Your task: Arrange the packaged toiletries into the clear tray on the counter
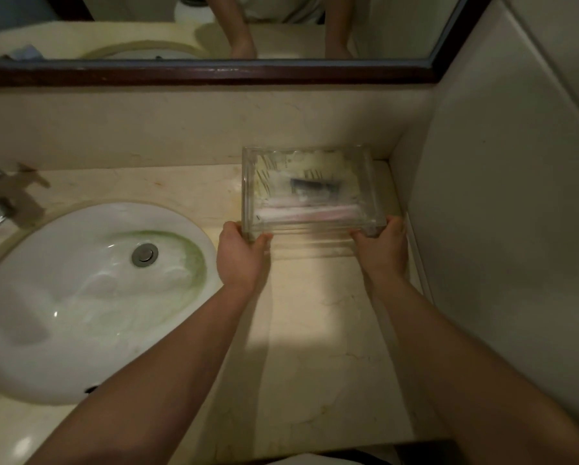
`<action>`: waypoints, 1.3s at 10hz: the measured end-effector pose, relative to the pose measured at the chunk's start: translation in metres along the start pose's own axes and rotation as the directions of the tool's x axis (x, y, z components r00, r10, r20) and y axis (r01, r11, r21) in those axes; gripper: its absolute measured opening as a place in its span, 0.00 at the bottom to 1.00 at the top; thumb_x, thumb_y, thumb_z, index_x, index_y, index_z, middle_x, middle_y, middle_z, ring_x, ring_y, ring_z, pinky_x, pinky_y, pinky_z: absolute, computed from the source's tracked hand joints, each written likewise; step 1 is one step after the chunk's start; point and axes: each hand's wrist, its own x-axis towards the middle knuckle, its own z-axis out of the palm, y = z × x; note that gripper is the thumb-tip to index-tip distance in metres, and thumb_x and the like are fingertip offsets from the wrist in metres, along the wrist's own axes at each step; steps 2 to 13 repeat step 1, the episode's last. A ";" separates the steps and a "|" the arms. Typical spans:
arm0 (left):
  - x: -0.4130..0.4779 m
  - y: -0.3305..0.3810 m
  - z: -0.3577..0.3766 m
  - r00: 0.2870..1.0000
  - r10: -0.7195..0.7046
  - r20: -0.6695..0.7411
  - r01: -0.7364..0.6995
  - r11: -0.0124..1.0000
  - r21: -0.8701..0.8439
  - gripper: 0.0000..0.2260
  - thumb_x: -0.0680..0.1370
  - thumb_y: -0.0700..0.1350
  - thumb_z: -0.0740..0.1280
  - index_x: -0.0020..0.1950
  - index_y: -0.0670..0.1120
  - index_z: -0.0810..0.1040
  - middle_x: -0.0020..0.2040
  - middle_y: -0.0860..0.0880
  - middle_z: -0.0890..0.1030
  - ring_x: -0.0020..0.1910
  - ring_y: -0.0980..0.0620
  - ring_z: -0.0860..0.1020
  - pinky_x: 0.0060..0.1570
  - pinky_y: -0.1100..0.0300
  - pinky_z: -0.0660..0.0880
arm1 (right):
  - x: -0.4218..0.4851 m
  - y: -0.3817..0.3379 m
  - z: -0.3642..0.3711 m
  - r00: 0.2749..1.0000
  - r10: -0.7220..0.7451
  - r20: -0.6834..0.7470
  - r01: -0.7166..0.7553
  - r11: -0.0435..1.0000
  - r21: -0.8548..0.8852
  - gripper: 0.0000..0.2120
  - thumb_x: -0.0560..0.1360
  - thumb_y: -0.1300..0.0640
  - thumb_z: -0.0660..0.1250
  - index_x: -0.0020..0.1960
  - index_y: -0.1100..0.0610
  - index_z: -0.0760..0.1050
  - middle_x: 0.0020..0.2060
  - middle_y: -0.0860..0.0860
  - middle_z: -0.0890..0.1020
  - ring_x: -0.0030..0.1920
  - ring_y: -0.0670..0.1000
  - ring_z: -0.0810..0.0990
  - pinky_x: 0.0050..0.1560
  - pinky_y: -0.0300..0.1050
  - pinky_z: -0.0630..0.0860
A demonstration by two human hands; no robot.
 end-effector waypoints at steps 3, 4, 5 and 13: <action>-0.008 -0.012 -0.010 0.995 0.039 0.089 -0.037 0.999 -0.021 0.20 0.71 0.55 0.73 0.54 0.44 0.73 0.46 0.48 0.78 0.43 0.49 0.77 0.40 0.56 0.71 | 0.002 -0.003 -0.015 0.990 0.002 0.138 -0.011 0.998 0.068 0.31 0.66 0.45 0.75 0.63 0.58 0.71 0.57 0.57 0.79 0.55 0.59 0.80 0.52 0.51 0.77; -0.008 -0.012 -0.010 0.995 0.039 0.089 -0.037 0.999 -0.021 0.20 0.71 0.55 0.73 0.54 0.44 0.73 0.46 0.48 0.78 0.43 0.49 0.77 0.40 0.56 0.71 | 0.002 -0.003 -0.015 0.990 0.002 0.138 -0.011 0.998 0.068 0.31 0.66 0.45 0.75 0.63 0.58 0.71 0.57 0.57 0.79 0.55 0.59 0.80 0.52 0.51 0.77; -0.008 -0.012 -0.010 0.995 0.039 0.089 -0.037 0.999 -0.021 0.20 0.71 0.55 0.73 0.54 0.44 0.73 0.46 0.48 0.78 0.43 0.49 0.77 0.40 0.56 0.71 | 0.002 -0.003 -0.015 0.990 0.002 0.138 -0.011 0.998 0.068 0.31 0.66 0.45 0.75 0.63 0.58 0.71 0.57 0.57 0.79 0.55 0.59 0.80 0.52 0.51 0.77; -0.008 -0.012 -0.010 0.995 0.039 0.089 -0.037 0.999 -0.021 0.20 0.71 0.55 0.73 0.54 0.44 0.73 0.46 0.48 0.78 0.43 0.49 0.77 0.40 0.56 0.71 | 0.002 -0.003 -0.015 0.990 0.002 0.138 -0.011 0.998 0.068 0.31 0.66 0.45 0.75 0.63 0.58 0.71 0.57 0.57 0.79 0.55 0.59 0.80 0.52 0.51 0.77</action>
